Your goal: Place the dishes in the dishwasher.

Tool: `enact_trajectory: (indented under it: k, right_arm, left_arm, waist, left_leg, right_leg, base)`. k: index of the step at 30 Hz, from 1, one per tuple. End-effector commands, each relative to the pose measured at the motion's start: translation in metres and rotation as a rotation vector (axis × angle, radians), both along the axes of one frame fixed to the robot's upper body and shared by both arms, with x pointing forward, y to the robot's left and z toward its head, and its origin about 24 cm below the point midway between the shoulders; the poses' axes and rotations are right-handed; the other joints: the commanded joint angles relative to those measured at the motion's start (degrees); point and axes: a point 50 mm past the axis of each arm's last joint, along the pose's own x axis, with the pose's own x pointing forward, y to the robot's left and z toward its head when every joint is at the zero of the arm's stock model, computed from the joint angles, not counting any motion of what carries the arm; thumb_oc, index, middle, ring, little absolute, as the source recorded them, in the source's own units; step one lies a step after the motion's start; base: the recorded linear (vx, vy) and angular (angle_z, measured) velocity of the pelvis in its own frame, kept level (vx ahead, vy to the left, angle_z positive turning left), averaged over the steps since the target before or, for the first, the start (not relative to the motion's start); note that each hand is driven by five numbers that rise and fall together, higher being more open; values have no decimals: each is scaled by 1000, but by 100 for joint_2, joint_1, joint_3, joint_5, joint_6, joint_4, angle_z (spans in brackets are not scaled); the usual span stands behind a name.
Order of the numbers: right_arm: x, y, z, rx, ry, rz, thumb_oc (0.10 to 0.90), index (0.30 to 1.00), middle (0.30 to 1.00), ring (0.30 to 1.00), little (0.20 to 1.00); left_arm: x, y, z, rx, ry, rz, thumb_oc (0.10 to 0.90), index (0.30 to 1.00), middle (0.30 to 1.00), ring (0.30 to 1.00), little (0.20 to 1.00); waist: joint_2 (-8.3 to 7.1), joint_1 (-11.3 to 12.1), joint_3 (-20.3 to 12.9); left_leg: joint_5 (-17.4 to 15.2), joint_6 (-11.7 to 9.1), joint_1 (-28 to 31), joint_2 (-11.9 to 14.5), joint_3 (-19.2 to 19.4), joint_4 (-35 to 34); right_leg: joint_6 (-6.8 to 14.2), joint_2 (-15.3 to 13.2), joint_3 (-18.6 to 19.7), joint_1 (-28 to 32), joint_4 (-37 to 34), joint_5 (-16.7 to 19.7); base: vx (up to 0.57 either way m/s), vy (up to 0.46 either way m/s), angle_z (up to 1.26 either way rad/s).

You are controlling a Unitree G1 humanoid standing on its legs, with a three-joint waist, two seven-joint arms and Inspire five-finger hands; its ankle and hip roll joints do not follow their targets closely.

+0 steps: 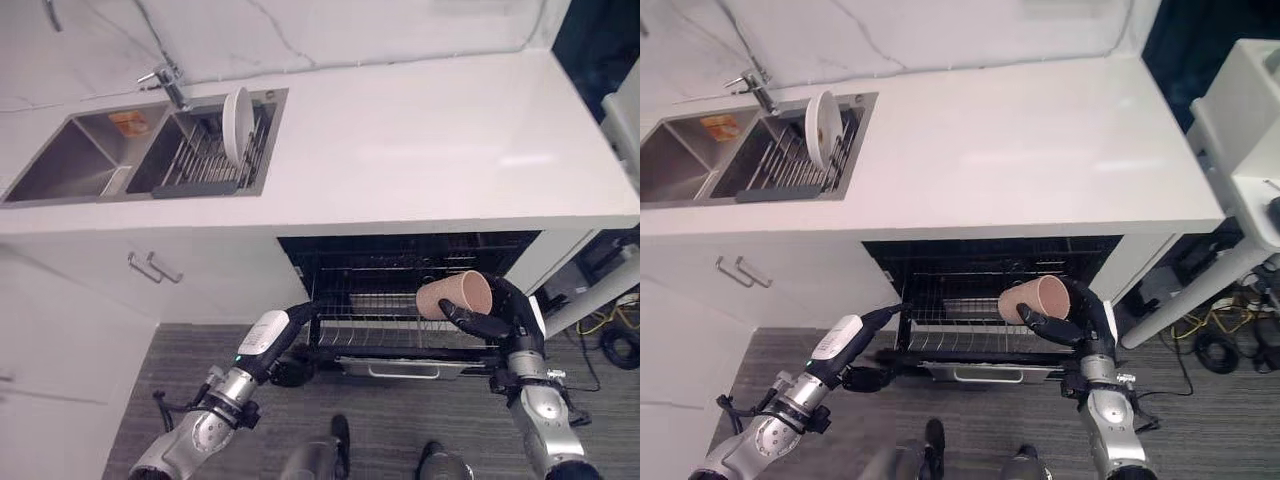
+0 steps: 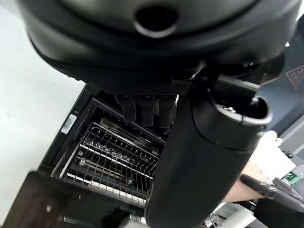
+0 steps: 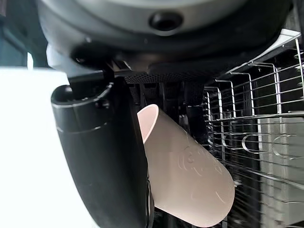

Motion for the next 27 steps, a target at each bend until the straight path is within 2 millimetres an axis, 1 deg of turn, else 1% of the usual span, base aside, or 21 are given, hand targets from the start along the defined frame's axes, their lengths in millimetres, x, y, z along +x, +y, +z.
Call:
enact_trajectory:
  k: [1,3,5,6,8,10,13,18,23,27]
  right_arm:
    - [35,-5,65,-87,-236,61,400,300,300,300,300]
    - [43,-5,68,-121,-217,67,400,300,300,300,300]
    - [54,-7,74,-182,-182,45,400,300,300,300,300]
    - [56,-7,75,-191,-178,41,400,300,300,300,300]
    - [63,-11,80,-268,-160,24,400,300,300,300,300]
    - [71,-18,90,-322,-150,-15,400,300,300,300,300]
    - [76,-28,98,-366,-124,-29,400,300,300,300,300]
    - [79,-35,99,-370,-94,-50,400,300,300,300,300]
    - [80,-31,96,-395,-112,-55,400,300,300,300,300]
    - [78,-30,99,-394,-159,-89,400,300,300,300,300]
  left_arm:
    - [20,-8,47,-51,-225,-113,800,900,900,900,900]
    - [22,-10,47,-41,-222,-126,800,900,900,900,900]
    - [24,-12,48,-41,-236,-136,800,900,900,900,900]
    - [24,-13,48,-41,-238,-136,800,900,900,900,900]
    - [27,-13,50,-29,-254,-146,800,900,900,900,900]
    - [32,-13,57,-12,-276,-162,800,900,900,900,900]
    - [35,-13,64,6,-296,-184,800,900,900,900,900]
    - [38,-16,68,12,-318,-198,800,900,900,900,900]
    - [41,-19,72,16,-343,-202,800,900,900,900,900]
    - [42,-17,72,25,-357,-185,800,900,900,900,900]
  waist:
    - [-133,109,162]
    - [-118,149,249]
    - [-91,198,396]
    - [-86,204,416]
    - [-83,236,536]
    - [-104,290,679]
    - [-128,342,810]
    - [-127,362,935]
    - [-115,358,1013]
    - [-133,345,1039]
  left_leg:
    - [-309,-284,-311,358,235,266]
    - [-278,-290,-394,355,215,266]
    - [-221,-306,-533,357,193,266]
    - [-213,-307,-548,358,193,266]
    - [-193,-300,-647,349,188,266]
    - [-175,-284,-754,341,185,266]
    - [-158,-272,-853,324,178,266]
    - [-146,-248,-910,301,185,266]
    - [-145,-222,-961,284,214,266]
    - [-166,-189,-969,252,210,266]
  right_leg:
    - [-174,271,324,350,9,-609]
    - [-181,276,326,310,9,-616]
    - [-204,297,337,233,9,-619]
    - [-207,300,341,224,9,-618]
    - [-211,320,353,153,9,-616]
    - [-208,341,346,59,9,-600]
    - [-201,352,337,-62,9,-569]
    - [-193,354,351,-168,9,-520]
    - [-176,333,367,-252,9,-482]
    - [-146,314,394,-292,9,-451]
  base:
    - [-48,-46,26]
    - [-29,-20,11]
    - [-46,5,0]
    - [-67,-2,-3]
    - [-61,-21,0]
    - [-83,-64,3]
    - [-72,-40,0]
    - [-33,1,2]
    - [-14,5,1]
    - [-8,5,0]
